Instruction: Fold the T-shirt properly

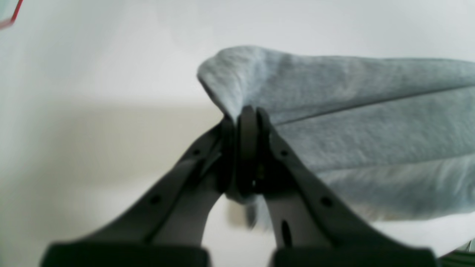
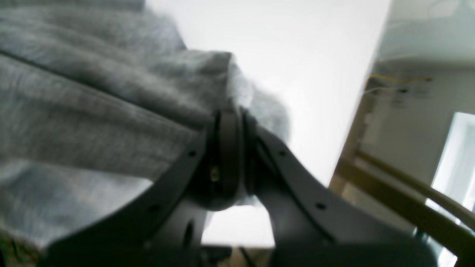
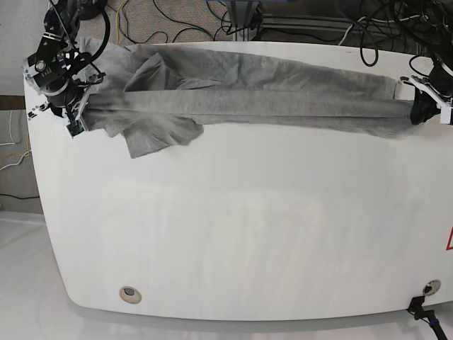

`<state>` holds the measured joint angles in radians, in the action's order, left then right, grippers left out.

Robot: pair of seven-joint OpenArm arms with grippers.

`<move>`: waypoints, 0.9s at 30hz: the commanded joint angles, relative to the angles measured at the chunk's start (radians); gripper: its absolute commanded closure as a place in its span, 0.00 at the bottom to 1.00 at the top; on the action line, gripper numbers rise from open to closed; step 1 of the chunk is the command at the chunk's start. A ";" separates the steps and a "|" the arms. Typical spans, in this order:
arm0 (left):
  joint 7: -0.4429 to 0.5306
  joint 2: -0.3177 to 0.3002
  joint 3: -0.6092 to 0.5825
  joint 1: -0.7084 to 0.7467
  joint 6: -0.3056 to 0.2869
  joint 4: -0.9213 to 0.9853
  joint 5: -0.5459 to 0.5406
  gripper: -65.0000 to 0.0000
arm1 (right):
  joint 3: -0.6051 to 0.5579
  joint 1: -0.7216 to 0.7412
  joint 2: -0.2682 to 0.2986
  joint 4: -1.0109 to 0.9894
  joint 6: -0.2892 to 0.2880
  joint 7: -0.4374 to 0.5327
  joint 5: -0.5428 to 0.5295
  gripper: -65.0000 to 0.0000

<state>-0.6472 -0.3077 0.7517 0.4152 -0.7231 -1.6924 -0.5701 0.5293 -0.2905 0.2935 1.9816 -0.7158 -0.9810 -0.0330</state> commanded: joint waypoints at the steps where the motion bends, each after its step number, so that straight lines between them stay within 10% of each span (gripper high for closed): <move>1: 0.004 -0.026 0.038 -0.003 0.025 -0.015 0.009 1.00 | 0.015 -0.037 -0.006 0.026 0.018 -0.016 0.040 1.00; 18: 0.000 -0.020 0.029 -0.002 0.025 0.045 0.209 1.00 | 0.010 -0.143 -0.103 -0.005 0.018 -0.011 0.048 1.00; 20: 0.000 -0.020 0.029 -0.005 0.025 0.045 0.239 1.00 | 0.010 -0.143 -0.103 -0.009 0.018 -0.011 0.049 0.85; 27: -0.001 -0.020 0.036 -0.052 0.025 0.045 0.353 0.44 | 0.013 -0.143 -0.078 -0.006 0.018 -0.011 0.051 0.49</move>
<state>-0.6701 -0.3050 0.7742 0.3710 -0.7052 -1.6310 -0.2230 0.5312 -0.4332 0.2005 1.9560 -0.7040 -0.9989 0.0120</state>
